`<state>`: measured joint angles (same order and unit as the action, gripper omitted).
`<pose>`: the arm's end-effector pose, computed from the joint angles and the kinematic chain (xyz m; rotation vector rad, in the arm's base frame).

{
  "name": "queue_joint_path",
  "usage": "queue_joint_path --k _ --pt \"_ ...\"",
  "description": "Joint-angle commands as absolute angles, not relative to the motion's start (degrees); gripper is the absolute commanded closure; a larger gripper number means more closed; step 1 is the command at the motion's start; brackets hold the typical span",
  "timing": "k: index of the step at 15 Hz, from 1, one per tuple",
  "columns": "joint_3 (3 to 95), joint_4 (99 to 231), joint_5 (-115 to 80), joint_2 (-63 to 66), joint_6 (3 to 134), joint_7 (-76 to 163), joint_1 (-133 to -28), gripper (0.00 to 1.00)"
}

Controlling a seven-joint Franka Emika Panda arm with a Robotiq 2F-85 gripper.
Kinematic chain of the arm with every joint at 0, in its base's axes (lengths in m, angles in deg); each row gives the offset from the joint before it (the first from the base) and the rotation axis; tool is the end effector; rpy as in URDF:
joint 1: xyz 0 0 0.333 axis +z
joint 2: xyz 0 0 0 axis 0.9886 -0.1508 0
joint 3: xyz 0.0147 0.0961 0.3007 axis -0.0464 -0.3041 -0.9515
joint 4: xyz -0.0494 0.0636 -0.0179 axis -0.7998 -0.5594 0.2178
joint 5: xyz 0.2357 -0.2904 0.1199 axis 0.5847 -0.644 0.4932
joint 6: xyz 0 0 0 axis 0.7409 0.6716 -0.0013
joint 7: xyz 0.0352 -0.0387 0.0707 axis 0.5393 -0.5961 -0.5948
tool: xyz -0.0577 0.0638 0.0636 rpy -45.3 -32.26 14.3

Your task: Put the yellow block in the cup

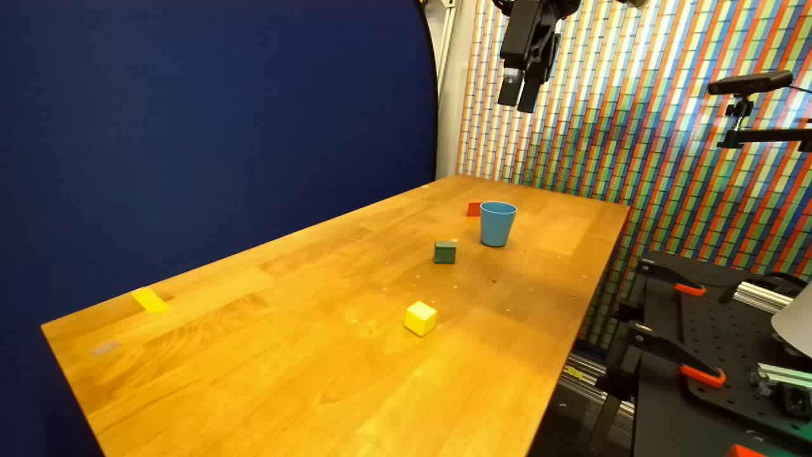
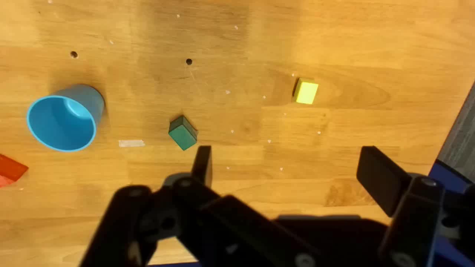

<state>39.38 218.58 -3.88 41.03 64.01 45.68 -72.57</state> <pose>0.4054 0.1093 0.4205 -3.0085 -0.1371 -0.1611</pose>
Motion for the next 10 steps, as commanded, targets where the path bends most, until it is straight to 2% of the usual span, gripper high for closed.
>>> queue_joint_path --k 1,4,10 --pt "39.25 218.36 -3.83 41.04 63.89 45.71 -72.71 0.00" --pt "38.88 217.71 -4.52 39.14 65.82 45.02 -73.16 0.00" --pt "34.99 214.48 -7.13 17.73 83.69 45.61 -71.40 0.00"
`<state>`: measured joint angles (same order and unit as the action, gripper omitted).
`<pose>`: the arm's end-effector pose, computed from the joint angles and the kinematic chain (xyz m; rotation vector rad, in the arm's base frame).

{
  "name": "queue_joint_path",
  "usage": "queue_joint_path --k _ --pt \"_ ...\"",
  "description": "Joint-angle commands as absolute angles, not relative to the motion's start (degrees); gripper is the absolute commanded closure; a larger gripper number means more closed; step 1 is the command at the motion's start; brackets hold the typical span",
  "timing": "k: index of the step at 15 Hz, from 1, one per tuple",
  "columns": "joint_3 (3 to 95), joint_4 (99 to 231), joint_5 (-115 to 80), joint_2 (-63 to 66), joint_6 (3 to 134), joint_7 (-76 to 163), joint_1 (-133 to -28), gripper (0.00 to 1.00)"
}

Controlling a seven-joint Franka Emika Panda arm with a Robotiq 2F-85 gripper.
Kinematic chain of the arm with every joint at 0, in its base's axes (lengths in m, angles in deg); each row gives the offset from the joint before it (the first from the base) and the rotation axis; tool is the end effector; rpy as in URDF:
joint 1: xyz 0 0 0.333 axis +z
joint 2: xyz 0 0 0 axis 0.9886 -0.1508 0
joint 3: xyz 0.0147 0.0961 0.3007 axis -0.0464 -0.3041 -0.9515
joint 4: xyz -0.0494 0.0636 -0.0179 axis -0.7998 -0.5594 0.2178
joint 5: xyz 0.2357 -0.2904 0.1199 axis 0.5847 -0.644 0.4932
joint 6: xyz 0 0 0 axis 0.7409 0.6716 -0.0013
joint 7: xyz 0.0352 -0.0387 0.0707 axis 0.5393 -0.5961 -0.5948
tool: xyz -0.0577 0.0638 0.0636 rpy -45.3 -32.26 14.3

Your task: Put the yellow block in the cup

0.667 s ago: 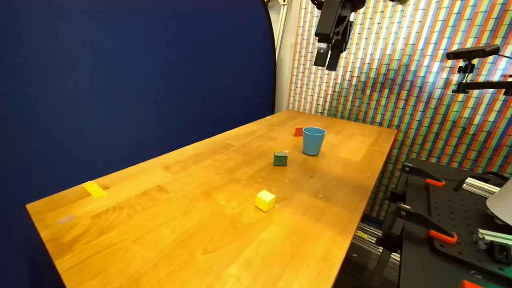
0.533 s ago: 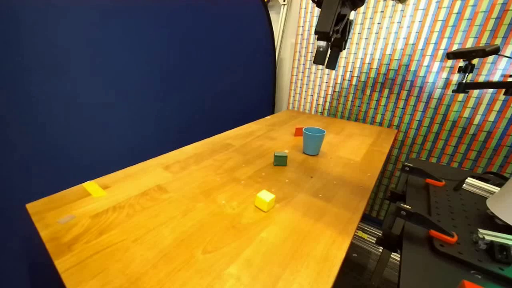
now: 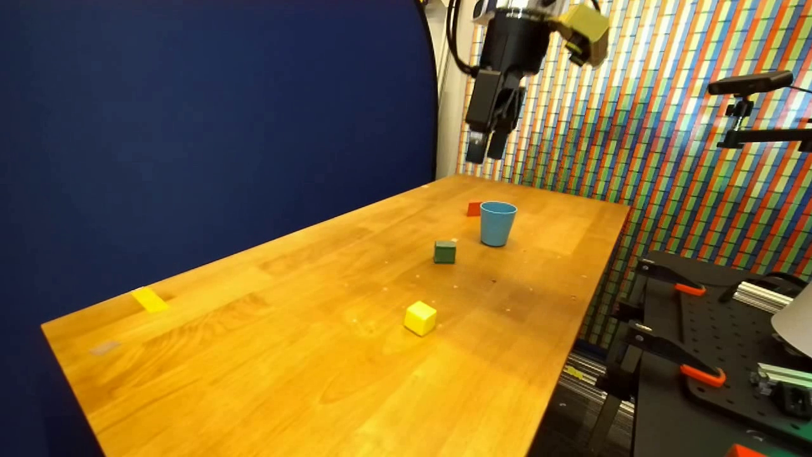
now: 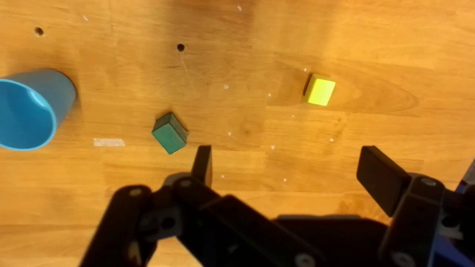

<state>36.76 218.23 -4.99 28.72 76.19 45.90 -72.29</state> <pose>0.4326 0.1337 0.3504 -3.0276 -0.2066 -0.1692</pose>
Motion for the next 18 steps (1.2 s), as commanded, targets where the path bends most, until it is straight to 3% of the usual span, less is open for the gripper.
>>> queue_joint_path --k 1,7,14,15,16,18 --pt "34.26 213.52 -8.48 13.72 86.86 44.85 -71.17 0.00" --pt "34.92 204.51 -14.99 -4.52 94.44 40.04 -67.15 0.00" --pt "35.88 198.42 -14.45 -12.58 93.42 37.19 -62.19 0.00" --pt "36.86 198.38 -15.02 -12.72 93.71 36.07 -61.10 0.25" --pt "37.81 198.42 -15.58 -12.70 93.77 35.38 -60.19 0.27" --pt "39.58 198.83 -15.97 -12.27 93.92 33.44 -58.58 0.42"
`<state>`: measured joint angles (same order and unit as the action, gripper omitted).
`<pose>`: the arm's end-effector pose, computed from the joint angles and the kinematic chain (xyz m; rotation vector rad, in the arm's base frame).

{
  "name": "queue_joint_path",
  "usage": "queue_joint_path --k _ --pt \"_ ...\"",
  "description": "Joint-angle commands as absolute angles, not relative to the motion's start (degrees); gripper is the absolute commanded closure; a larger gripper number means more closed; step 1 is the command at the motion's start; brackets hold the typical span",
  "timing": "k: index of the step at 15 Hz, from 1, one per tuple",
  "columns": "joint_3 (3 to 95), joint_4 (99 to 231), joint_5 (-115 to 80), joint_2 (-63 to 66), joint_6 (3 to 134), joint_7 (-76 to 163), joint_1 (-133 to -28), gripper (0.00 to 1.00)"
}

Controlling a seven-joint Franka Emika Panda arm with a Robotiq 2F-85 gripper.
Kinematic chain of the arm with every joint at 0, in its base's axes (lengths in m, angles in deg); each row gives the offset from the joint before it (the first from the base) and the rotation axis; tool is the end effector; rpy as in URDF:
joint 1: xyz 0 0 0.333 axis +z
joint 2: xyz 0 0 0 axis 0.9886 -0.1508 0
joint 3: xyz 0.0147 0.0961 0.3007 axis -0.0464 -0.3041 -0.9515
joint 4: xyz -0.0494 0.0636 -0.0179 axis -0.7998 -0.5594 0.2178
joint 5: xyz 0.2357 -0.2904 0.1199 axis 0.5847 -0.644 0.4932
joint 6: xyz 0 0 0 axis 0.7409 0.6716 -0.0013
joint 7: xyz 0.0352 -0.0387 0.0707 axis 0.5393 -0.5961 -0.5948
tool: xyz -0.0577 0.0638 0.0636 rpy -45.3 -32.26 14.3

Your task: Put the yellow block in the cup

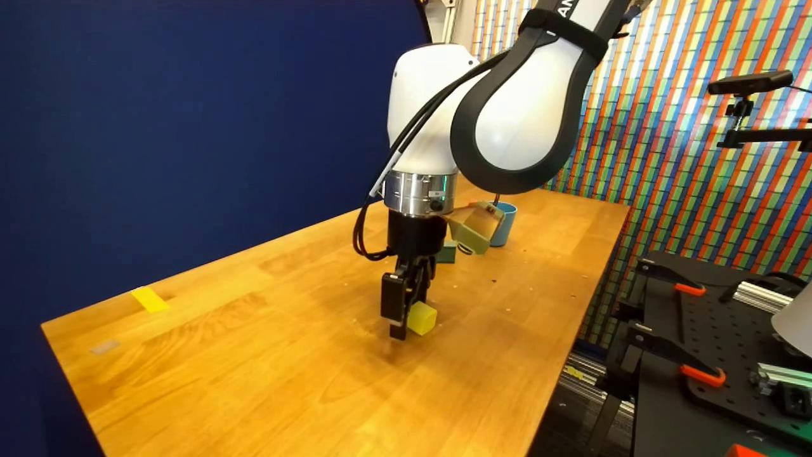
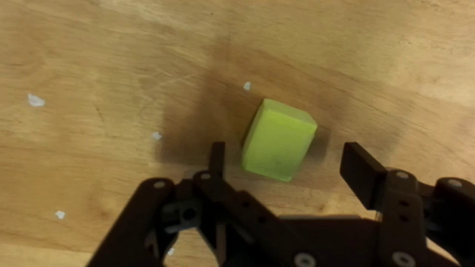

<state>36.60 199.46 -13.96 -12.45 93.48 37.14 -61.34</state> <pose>0.4806 0.2639 0.1411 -3.0257 -0.4153 -0.0231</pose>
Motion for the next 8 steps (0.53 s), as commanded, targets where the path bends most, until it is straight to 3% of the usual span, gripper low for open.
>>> queue_joint_path --k 1,4,5,6,7,8 --pt "40.39 199.06 -16.07 -11.78 93.17 32.32 -57.92 0.51" --pt "44.31 200.16 -17.79 -9.38 89.22 26.97 -55.03 0.73" --pt "45.30 201.33 -18.62 -8.35 88.55 25.23 -54.50 0.32" --pt "46.85 202.05 -20.03 -7.90 87.50 22.82 -53.41 0.87" --pt "47.22 203.22 -20.31 -7.28 87.84 21.22 -53.43 0.86" --pt "47.44 204.21 -20.50 -6.65 87.62 19.82 -53.60 0.94"
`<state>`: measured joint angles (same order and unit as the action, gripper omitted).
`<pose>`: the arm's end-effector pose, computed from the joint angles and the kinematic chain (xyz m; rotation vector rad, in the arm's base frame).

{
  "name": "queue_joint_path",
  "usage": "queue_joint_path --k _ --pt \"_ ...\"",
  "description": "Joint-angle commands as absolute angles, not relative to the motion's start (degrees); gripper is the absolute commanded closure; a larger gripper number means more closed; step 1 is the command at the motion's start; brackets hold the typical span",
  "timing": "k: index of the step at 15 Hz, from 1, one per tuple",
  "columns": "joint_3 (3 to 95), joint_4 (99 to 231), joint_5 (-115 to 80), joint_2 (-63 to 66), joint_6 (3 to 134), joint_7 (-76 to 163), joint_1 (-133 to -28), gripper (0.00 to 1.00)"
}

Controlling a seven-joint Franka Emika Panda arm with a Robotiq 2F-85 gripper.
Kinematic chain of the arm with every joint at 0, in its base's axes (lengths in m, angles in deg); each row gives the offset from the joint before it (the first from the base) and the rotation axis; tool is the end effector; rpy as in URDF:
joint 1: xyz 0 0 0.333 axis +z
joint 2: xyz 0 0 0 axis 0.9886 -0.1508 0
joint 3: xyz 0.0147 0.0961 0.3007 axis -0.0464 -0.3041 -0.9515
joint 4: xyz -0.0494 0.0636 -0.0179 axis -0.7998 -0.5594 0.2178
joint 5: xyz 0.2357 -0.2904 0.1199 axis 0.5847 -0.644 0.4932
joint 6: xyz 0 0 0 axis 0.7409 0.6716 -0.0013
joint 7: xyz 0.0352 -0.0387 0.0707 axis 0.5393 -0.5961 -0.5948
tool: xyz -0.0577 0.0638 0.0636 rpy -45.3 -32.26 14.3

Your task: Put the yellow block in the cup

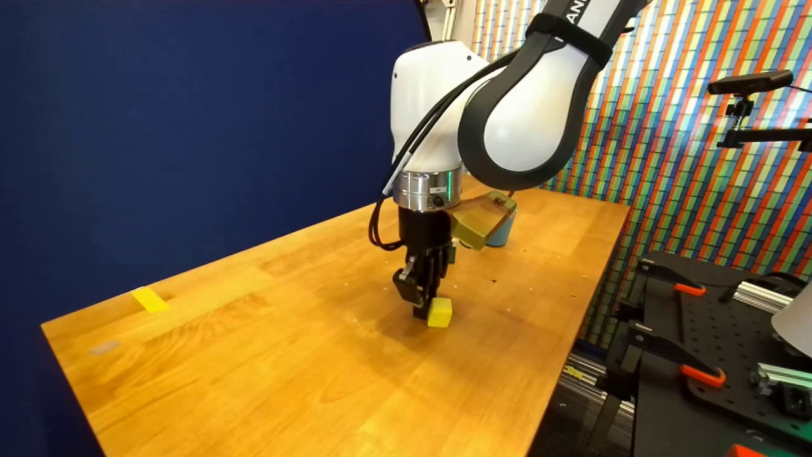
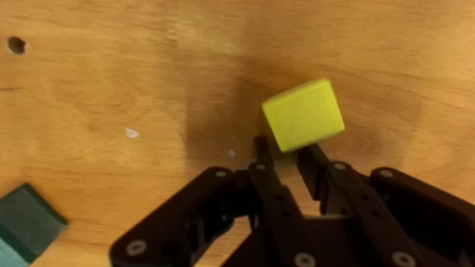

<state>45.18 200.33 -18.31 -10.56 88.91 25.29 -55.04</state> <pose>0.4822 0.2396 0.1440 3.1003 0.1821 -0.0144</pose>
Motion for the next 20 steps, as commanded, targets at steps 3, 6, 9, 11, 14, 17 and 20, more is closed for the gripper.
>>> queue_joint_path --k 3,6,9,11,14,17,20 --pt "48.05 206.65 -20.11 -4.66 86.72 16.03 -54.10 1.00" --pt "47.65 208.19 -19.97 -3.18 85.84 14.57 -54.93 0.68" --pt "46.87 209.43 -20.06 -2.57 86.99 12.83 -55.06 0.43" --pt "46.23 209.78 -20.01 -2.52 87.27 12.77 -55.27 0.27" --pt "45.63 209.34 -20.08 -2.42 87.48 12.24 -55.07 0.05" --pt "43.85 208.45 -18.73 -2.13 87.19 12.27 -55.35 0.00" --pt "41.57 207.43 -17.67 -2.63 87.07 12.52 -55.46 0.00"
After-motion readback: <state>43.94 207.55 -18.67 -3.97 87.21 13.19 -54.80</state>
